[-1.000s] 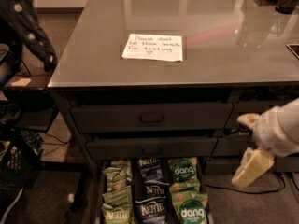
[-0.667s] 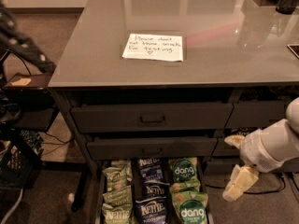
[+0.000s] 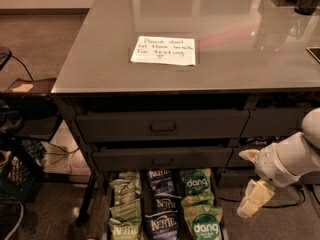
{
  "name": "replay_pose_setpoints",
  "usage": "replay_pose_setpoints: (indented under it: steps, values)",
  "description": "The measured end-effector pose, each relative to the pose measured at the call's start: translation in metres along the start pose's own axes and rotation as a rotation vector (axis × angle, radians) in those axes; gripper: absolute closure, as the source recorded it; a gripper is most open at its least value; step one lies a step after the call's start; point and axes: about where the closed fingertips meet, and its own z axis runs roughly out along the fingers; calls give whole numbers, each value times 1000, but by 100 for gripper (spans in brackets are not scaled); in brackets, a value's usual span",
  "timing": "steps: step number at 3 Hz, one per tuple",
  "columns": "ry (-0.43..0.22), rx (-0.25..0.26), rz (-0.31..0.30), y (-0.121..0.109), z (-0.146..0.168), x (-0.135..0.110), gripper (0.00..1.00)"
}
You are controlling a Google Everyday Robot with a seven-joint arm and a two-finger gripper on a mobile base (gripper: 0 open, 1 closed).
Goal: Pick green rice chip bag from bottom drawer and place on counter
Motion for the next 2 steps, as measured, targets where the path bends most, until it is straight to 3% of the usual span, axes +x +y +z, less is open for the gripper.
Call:
replay_pose_setpoints:
  steps: [2]
  values:
    - [37,2,-54,-33,62,57,0]
